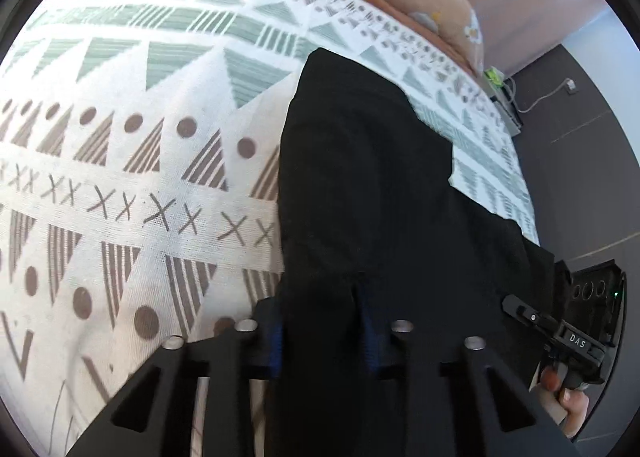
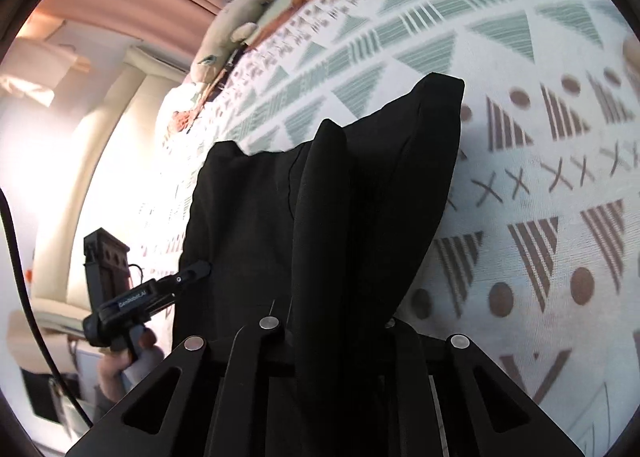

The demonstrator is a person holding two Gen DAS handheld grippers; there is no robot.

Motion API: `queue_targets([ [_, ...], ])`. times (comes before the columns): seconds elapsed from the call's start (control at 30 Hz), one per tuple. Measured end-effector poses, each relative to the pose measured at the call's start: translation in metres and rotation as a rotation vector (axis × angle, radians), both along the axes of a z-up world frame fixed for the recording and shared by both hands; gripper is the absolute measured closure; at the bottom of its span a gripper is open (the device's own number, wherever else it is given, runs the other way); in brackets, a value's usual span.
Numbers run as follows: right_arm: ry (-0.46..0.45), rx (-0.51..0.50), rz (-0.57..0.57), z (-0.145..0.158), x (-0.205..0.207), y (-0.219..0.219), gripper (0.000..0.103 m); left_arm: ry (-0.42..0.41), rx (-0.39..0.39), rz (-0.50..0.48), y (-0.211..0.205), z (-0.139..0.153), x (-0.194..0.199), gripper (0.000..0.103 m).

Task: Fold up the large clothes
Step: 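Lift the folded black shirt with both grippers and carry it toward the clothes stack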

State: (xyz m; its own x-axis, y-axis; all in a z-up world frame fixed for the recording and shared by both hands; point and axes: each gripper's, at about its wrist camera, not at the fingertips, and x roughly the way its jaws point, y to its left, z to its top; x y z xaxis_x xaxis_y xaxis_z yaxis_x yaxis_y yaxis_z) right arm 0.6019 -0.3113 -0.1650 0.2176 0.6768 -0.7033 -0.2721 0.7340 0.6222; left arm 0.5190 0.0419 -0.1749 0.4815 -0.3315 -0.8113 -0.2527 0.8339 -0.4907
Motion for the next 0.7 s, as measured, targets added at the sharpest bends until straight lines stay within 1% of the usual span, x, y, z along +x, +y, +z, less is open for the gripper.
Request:
queue_targets([
  [0.07, -0.022, -0.007, -0.009, 0.011, -0.007, 0.002, 0.089, -0.029, 0.011, -0.004, -0.001, 0.013, -0.010, 0.080],
  [0.23, -0.101, -0.009, -0.027, 0.051, -0.037, 0.002, 0.090, -0.106, -0.004, -0.001, 0.001, 0.043, -0.039, 0.082],
  [0.37, -0.165, -0.007, -0.042, 0.080, -0.065, -0.001, 0.090, -0.161, 0.001, -0.010, -0.001, 0.070, -0.062, 0.082],
  [0.57, -0.230, -0.005, -0.078, 0.113, -0.103, -0.008, 0.091, -0.228, 0.000, -0.032, -0.012, 0.106, -0.091, 0.083],
  [0.7, -0.276, -0.007, -0.105, 0.134, -0.127, -0.015, 0.091, -0.280, 0.003, -0.065, -0.023, 0.129, -0.111, 0.084],
])
